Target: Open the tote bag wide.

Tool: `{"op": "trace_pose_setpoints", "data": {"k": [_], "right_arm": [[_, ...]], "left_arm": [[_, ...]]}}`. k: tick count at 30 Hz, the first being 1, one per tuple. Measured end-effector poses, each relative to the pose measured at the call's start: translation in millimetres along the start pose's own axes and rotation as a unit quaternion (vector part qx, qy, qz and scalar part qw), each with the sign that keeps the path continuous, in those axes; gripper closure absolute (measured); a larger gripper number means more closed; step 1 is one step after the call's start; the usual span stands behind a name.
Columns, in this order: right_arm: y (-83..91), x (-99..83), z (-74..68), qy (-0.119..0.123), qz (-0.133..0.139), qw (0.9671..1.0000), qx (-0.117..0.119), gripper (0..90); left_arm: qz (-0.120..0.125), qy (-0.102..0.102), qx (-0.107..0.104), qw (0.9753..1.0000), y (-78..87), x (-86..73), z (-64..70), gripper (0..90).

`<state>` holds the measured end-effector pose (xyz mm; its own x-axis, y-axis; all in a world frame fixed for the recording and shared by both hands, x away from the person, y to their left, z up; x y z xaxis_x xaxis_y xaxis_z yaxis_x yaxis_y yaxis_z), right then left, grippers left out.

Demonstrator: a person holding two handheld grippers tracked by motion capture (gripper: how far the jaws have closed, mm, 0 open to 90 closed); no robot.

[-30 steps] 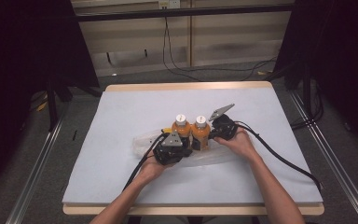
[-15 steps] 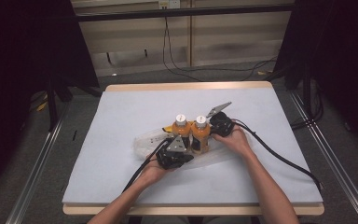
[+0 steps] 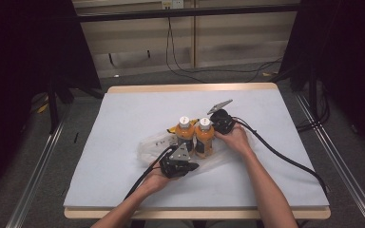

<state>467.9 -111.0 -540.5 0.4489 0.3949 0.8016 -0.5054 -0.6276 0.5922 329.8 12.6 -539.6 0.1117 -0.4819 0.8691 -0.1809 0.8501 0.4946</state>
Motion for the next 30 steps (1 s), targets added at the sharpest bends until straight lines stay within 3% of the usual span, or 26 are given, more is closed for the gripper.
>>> {"op": "trace_pose_setpoints", "data": {"k": [1, 6, 10, 15, 19, 30], "right_arm": [[-0.6, 0.5, 0.3, -0.002, -0.001, 1.0, -0.004, 90.0], [-5.6, 4.6, 3.7, -0.004, -0.002, 0.9999, -0.011, 90.0], [-10.3, 7.8, 9.2, -0.02, -0.002, 0.9996, -0.018, 90.0], [-14.8, 12.1, 13.9, -0.017, -0.01, 0.9995, -0.026, 90.0], [-16.2, 13.0, 16.2, -0.042, -0.01, 0.9987, -0.028, 90.0], [-23.9, 18.4, 28.4, -0.061, 0.002, 0.9962, -0.062, 90.0]], "left_arm": [[-0.011, -0.004, 0.001, 0.9999, 1.6, -0.5, 0.5, 90.0], [-0.001, 0.002, -0.009, 1.0, 0.8, -0.3, 2.5, 90.0], [-0.002, 0.0, -0.019, 0.9998, 1.0, -0.2, 6.3, 90.0], [-0.001, 0.004, -0.031, 0.9995, 1.1, 0.0, 11.4, 90.0], [-0.002, -0.002, -0.039, 0.9992, 1.6, -0.2, 16.0, 90.0], [-0.003, -0.001, -0.049, 0.9988, 1.9, 0.3, 21.2, 90.0]]}}
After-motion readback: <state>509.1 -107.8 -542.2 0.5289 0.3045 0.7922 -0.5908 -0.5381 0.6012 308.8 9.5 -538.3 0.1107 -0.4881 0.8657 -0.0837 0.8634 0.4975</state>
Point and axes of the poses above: each handheld gripper's, and its own axes: y roughly backward along the jaws, x roughly out of its top, z roughly to its right, the point moved 8 cm from there along -y, roughly forward along the jaws, and after that the axes turned 11 degrees about z, right-handed, at the moved point
